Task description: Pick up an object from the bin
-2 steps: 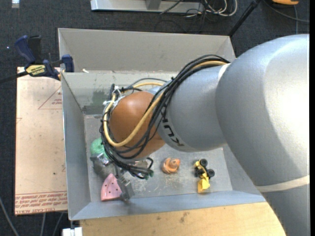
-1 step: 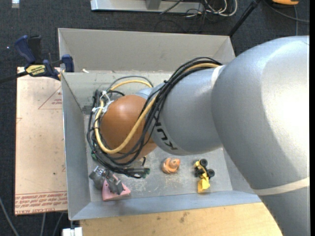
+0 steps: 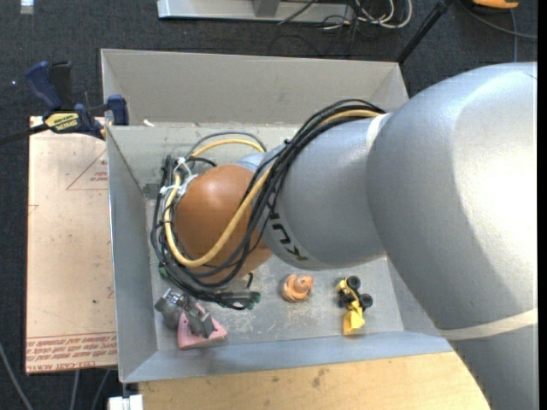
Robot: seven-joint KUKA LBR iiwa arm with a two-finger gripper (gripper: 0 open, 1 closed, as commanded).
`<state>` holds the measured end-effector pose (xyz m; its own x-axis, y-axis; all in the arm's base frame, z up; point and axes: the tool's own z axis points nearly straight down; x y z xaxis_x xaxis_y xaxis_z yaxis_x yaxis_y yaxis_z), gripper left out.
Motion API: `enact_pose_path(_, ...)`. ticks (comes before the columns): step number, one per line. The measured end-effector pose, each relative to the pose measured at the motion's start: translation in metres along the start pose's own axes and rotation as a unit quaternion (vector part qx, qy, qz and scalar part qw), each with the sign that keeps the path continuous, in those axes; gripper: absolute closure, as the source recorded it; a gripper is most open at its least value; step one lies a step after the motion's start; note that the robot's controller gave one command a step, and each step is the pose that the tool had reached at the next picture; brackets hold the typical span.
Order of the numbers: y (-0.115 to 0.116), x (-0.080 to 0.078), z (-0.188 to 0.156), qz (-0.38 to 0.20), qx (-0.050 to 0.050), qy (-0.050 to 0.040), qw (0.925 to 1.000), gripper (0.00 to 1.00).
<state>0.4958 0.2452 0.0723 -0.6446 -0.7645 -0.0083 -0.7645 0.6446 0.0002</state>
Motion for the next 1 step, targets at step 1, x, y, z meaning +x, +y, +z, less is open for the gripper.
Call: enact_pose_path(1, 0.0015, -0.0012, 0.0, 0.005, 0.001, 0.0011, 1.0, 1.0)
